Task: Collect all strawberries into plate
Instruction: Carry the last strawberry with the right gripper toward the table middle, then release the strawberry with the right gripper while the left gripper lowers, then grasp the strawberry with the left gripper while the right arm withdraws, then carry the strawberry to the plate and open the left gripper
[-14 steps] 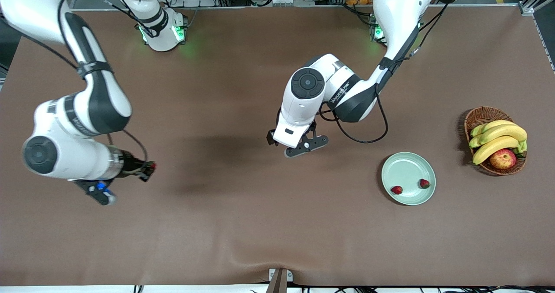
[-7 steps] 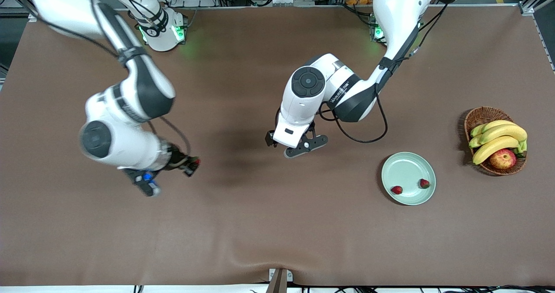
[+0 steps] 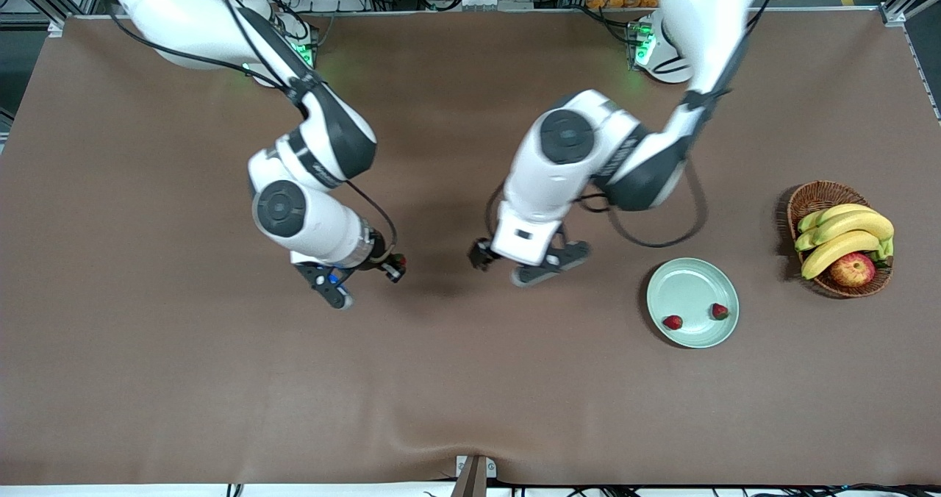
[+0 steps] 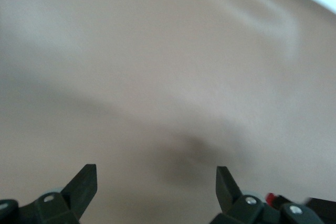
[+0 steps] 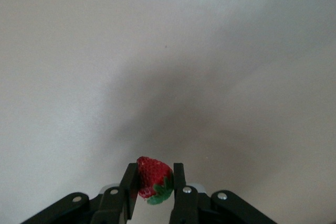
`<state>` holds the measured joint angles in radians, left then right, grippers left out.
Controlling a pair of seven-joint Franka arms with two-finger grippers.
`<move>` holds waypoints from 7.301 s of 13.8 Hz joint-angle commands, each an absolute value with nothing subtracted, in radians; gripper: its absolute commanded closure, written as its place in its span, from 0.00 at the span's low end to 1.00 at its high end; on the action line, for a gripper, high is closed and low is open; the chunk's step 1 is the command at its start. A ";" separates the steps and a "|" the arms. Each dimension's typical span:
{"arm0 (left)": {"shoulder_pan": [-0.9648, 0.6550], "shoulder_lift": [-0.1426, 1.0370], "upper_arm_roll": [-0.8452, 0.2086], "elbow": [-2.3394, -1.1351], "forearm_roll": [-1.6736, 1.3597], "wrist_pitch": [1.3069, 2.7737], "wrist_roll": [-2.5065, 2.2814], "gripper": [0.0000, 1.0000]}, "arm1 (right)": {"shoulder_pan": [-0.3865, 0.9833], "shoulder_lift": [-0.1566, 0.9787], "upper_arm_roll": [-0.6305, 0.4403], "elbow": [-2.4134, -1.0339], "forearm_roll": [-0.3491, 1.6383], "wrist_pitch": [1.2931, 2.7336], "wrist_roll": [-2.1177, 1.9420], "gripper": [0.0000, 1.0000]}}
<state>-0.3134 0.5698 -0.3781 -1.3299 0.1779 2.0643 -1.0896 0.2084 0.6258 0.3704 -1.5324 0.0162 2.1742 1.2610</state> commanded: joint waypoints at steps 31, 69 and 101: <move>-0.511 0.762 -0.293 -1.351 0.201 2.213 -0.900 0.00 | 0.160 0.650 0.391 -1.430 -0.066 2.082 1.356 0.00; -0.582 0.752 -0.138 -1.328 0.199 2.117 -1.028 0.83 | -0.005 0.025 0.071 -1.485 -0.054 1.477 0.169 0.00; -0.120 0.264 -0.061 -1.643 0.100 1.920 -0.376 0.00 | -0.008 0.025 0.063 -1.483 -0.032 1.499 0.163 0.00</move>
